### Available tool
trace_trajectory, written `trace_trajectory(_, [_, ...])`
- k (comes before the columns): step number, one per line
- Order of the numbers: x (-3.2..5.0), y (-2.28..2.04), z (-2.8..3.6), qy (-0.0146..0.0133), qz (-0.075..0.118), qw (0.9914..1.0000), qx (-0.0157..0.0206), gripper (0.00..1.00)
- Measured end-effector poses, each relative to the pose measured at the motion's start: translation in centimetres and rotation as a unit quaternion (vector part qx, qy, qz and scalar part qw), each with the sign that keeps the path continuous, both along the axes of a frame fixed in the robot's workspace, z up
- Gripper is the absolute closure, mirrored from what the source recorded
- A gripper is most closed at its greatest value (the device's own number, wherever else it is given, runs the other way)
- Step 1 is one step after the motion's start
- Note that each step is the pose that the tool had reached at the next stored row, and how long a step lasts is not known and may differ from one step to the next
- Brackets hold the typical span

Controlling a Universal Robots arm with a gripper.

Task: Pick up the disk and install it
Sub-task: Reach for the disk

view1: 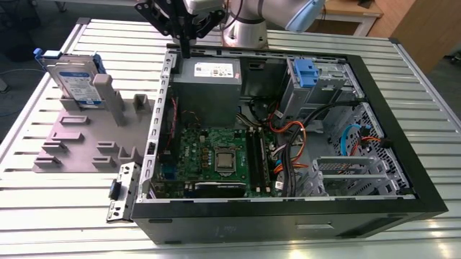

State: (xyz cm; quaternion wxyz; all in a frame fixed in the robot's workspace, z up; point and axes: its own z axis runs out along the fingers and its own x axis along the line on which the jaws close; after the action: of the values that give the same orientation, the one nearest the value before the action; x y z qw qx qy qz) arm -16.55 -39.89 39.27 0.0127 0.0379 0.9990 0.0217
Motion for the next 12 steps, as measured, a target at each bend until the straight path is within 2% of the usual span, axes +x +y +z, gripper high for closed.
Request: trace_trajectory(12, [-0.44,0.00,-0.05,0.0015,0.000,1.00000,0.0000,0.89])
